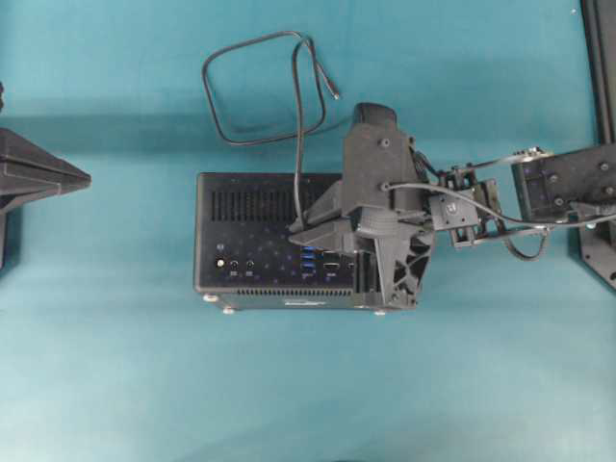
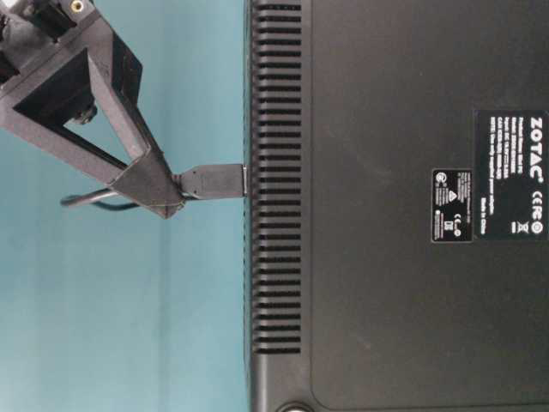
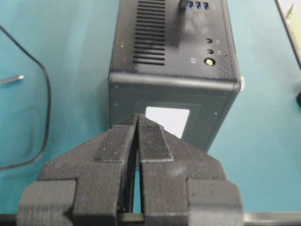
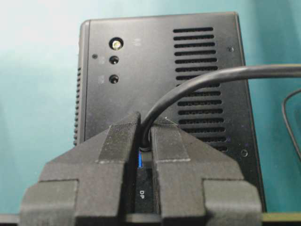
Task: Insert the USB into the PC box with both arms.
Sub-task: 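Hold the USB plug pressed into the port with the right gripper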
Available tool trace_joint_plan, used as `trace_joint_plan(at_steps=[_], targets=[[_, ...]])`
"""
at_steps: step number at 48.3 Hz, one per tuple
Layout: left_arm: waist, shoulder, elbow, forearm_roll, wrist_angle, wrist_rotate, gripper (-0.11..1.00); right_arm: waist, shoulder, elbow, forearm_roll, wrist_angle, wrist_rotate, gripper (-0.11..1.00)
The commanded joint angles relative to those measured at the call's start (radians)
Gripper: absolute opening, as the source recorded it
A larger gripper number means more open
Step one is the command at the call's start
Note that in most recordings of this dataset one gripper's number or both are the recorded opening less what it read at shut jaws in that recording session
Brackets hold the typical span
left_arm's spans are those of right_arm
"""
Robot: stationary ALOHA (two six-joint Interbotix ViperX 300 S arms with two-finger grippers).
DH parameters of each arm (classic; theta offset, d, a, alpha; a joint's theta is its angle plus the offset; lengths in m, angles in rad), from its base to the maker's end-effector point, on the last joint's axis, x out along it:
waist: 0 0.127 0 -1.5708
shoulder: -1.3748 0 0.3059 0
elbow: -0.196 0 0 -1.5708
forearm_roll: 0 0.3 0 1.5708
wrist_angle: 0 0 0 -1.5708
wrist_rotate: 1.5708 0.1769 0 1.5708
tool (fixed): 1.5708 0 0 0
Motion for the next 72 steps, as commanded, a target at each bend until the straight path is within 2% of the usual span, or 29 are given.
trace_joint_plan(at_steps=[1,7,14,23,29,34,43,48,53,63,68,72], targets=[[-0.002,0.003,-0.014,0.003,-0.005,-0.002,0.00,0.009,-0.017,-0.006,0.009,0.003,0.008,0.05],[-0.002,0.003,-0.015,0.003,-0.005,-0.002,0.00,0.008,-0.031,-0.006,0.009,0.005,0.008,0.09],[-0.002,0.003,-0.015,0.003,-0.005,-0.002,0.00,0.006,-0.043,-0.006,0.008,0.003,0.006,0.18],[-0.002,0.003,-0.017,0.003,-0.005,-0.002,0.00,0.008,-0.048,-0.020,0.006,0.002,0.006,0.42],[-0.002,0.003,-0.017,0.003,-0.005,-0.002,0.00,0.008,-0.049,-0.026,0.006,0.002,0.005,0.63],[-0.002,0.003,-0.017,0.003,-0.005,-0.002,0.00,0.008,-0.055,-0.029,0.005,0.006,0.005,0.69],[-0.002,0.005,-0.015,0.003,-0.005,-0.002,0.00,-0.003,-0.067,-0.012,-0.003,0.008,0.002,0.68],[-0.002,0.003,-0.015,0.003,-0.005,-0.002,0.00,-0.006,-0.067,-0.009,-0.003,0.003,0.002,0.64],[-0.002,0.003,-0.015,0.003,-0.005,-0.002,0.00,-0.006,-0.064,-0.005,-0.003,-0.005,0.000,0.52],[-0.002,0.003,-0.014,0.002,-0.005,-0.002,0.00,-0.005,-0.060,0.003,-0.003,-0.023,0.002,0.16],[-0.002,0.003,-0.012,0.003,-0.005,-0.002,0.00,-0.003,-0.055,0.008,0.003,-0.031,0.003,0.07],[-0.002,0.003,-0.012,0.003,-0.005,-0.002,0.00,0.000,-0.049,0.009,0.005,-0.038,0.003,0.05]])
